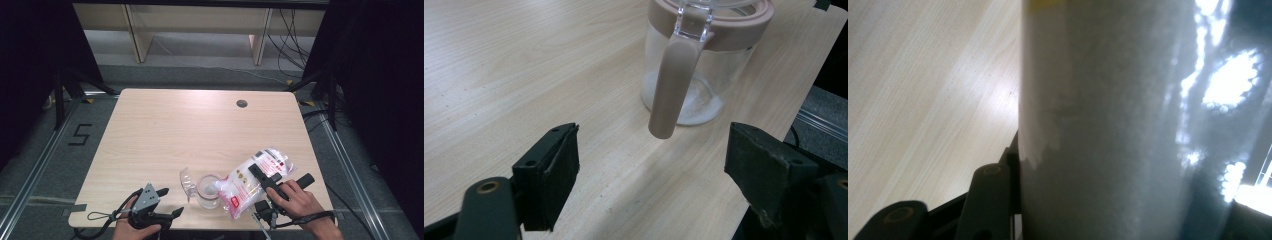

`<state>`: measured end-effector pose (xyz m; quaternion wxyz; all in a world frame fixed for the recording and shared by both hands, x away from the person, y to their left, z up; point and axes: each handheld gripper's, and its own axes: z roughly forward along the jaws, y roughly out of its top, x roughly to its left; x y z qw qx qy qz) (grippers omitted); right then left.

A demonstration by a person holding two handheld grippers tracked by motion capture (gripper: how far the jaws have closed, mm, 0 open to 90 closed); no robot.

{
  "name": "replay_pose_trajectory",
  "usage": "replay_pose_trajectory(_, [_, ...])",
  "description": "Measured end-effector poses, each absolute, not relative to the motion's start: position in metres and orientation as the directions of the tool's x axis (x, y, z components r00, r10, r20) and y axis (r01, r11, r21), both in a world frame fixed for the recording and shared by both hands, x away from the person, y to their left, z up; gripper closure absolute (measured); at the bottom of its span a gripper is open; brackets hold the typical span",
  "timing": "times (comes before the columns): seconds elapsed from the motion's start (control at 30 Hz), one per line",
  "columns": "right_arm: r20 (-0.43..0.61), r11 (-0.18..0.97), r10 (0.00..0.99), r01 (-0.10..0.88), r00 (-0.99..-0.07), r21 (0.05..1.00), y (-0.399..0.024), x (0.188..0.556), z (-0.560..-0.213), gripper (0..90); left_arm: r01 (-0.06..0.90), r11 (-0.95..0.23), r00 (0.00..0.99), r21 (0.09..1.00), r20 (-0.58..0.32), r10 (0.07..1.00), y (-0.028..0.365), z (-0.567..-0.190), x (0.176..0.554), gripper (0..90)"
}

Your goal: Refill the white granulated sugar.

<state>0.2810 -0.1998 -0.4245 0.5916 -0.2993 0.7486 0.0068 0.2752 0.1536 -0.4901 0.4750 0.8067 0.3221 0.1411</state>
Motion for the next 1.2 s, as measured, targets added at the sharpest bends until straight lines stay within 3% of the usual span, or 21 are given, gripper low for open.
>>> replay_pose_trajectory(0.5, [-0.879, 0.814, -0.46, -0.455, -0.128, -0.36, -0.1992, 0.2816, -0.4244, 55.2, 0.367, -0.36, 0.761, 0.858, -0.054, 0.647, 0.1548, -0.4891, 0.2762, 21.3])
replay_pose_trajectory(0.77, [-0.894, 0.839, -0.423, -0.437, -0.146, -0.326, -0.2, 0.2789, -0.4264, 55.3, 0.383, -0.338, 0.752, 0.859, -0.078, 0.655, 0.1535, -0.4901, 0.2751, 21.3])
replay_pose_trajectory(1.2, [-0.881, 0.823, -0.456, -0.437, -0.128, -0.362, -0.198, 0.2772, -0.4231, 55.5, 0.364, -0.35, 0.762, 0.863, -0.061, 0.644, 0.154, -0.4902, 0.2763, 21.3])
